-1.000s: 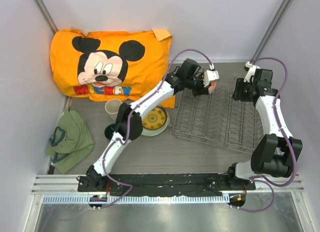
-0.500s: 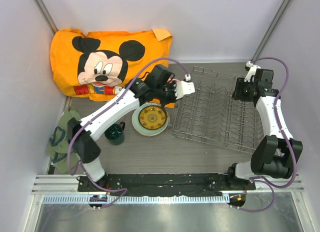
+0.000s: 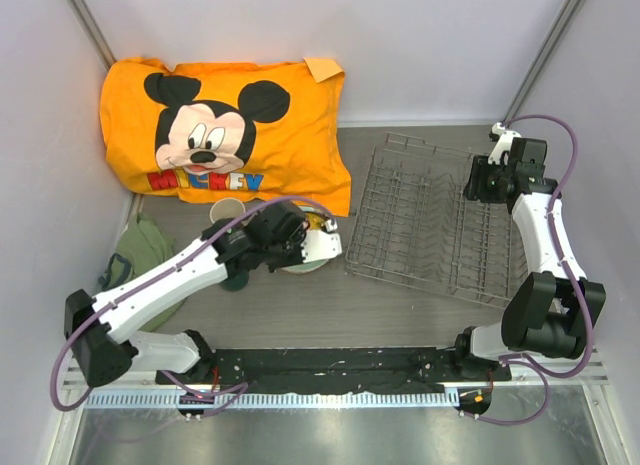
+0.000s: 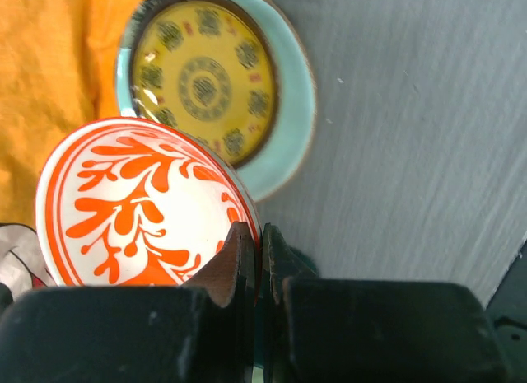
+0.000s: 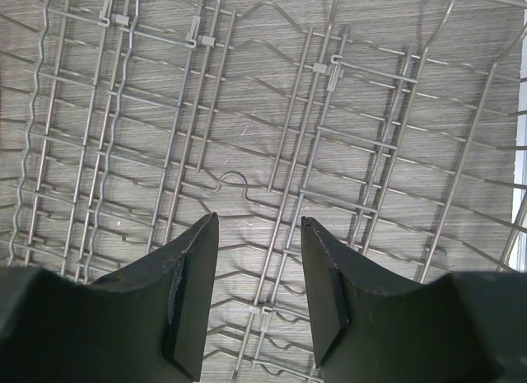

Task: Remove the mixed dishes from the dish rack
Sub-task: Place the bowl at the center of the board.

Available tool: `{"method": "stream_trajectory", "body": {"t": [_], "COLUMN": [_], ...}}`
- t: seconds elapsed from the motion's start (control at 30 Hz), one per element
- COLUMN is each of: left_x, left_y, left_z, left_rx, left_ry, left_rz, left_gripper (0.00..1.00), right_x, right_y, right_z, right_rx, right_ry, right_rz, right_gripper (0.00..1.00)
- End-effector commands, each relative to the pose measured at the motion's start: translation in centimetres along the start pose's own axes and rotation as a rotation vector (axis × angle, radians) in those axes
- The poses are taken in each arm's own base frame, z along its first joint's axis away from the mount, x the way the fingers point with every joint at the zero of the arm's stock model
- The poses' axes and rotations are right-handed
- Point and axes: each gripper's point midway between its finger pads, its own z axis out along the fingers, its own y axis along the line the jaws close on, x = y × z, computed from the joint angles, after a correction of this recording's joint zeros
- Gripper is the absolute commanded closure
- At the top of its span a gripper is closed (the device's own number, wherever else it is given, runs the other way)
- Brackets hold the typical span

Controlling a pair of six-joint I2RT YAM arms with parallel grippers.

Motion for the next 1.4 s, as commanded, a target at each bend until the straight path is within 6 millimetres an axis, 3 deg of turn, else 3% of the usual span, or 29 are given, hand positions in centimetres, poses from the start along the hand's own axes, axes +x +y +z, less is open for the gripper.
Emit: {"method": "stream_trajectory", "body": {"t": [0.0,0.17,0.4,0.67,1.0,1.37], "left_x": [1.4,4.7,5.6,5.3,5.7,5.4], "left_y": [-2.2,-5.3,-7.5,-9.5,-10.6,-10.7], "left_z": [-1.3,0.2,1.0,1.8,3.9,4.6], "left_rx": [-0.035,0.013,0.047,0.100,0.105,0.095], "left_ry": [0.003,0.030,-0.052,-0.152,-0.192,-0.226], "left_rz": [0.026,0.038,0.038,0.021,0.018,0.026], "left_gripper": [1.00,1.00,1.00,1.00,1.00,1.00], "right_x": [-0.6,0.0,0.5,1.0,1.1,1.1], "right_y": [-0.3,-0.7,-1.2,-1.5,-1.6,-1.5], "right_z": [0.0,0.6,1.0,1.5,1.6,1.5], "right_rx": [0.011,0.029,0.047,0.062,0.062,0.062], "right_ry": [-0.021,0.004,0.022,0.045,0.046,0.045], "right_rz": [-0.010,-0.013,-0.019,-0.019,-0.020,-0.017], "right_gripper": [0.51,0.51,0.51,0.51,0.51,0.51]}}
